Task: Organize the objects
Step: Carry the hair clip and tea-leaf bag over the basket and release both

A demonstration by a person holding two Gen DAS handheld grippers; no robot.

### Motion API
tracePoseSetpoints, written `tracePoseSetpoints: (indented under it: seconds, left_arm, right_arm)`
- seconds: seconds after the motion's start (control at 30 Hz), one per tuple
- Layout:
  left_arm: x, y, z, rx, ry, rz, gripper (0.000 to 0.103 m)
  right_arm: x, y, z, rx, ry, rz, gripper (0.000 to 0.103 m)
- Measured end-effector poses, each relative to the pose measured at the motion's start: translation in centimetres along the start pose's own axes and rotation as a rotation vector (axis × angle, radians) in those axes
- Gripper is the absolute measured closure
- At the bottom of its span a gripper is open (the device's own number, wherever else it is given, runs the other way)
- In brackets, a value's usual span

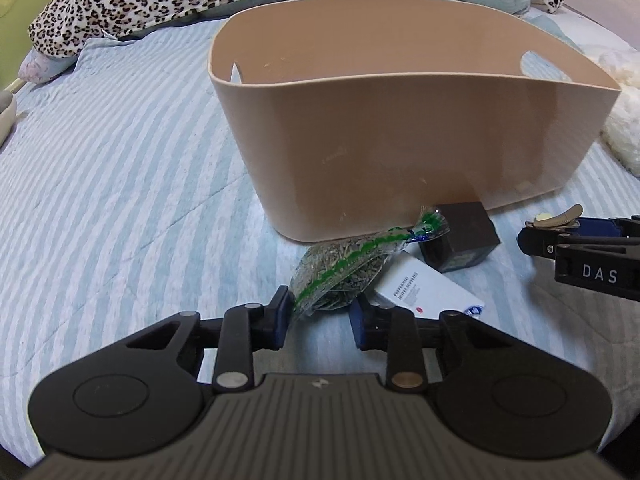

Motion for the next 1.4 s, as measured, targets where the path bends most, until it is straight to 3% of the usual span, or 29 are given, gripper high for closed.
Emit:
tracePoseSetpoints:
  seconds: [0.1,0.3,0.63,1.03,1.27,1.4]
  left_arm:
    - [1.0,-0.8,-1.3,-0.003,-0.007,-0.004,0.071]
    - [-0.4,0.8,-2.7,-0.006,-0.052,-0.023,0.071]
    - [-1.3,0.9,-7.3,-0.005,-0.143,-0.049,0.071]
    - [-6.0,0.5,-10.6,-0.001,-0.275,-0.039,0.071]
    - [-10.0,0.2,-9.0,-0.033,-0.314,-0.023,0.071]
    - [-11.9,-0.4,-6.5,-0.068,-0.31,-0.005,0.071]
  right_arm:
    - [0.2,-0.2,-0.8,-0.007,0.001,0.007,0.048]
    - [0.5,-0.8,-2.9,-0.021,-0.014,0.022,0.048]
    - [-0.5,-2.4,-7.9,-0.063,-0.103,0.044,0.048]
    - [-7.2,-1.9,-11.8,-0.095,-0.303,0.023,0.048]
    - [-11.6,-0.6,-11.1,-0.081,-0.374,-0.025,0.048]
    - [-13.2,0.4,-9.3,-0.078,-0.364,-0.051,0.048]
Point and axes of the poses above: each gripper's, at about its wrist camera, not at the fingertips, and z roughly the way its jaws point, y to its left, x to its underside, the point moved 3 cm from there along z, roughly the way its jaws point, and after that the axes turned 4 degrees about x, right-handed, at the moved point
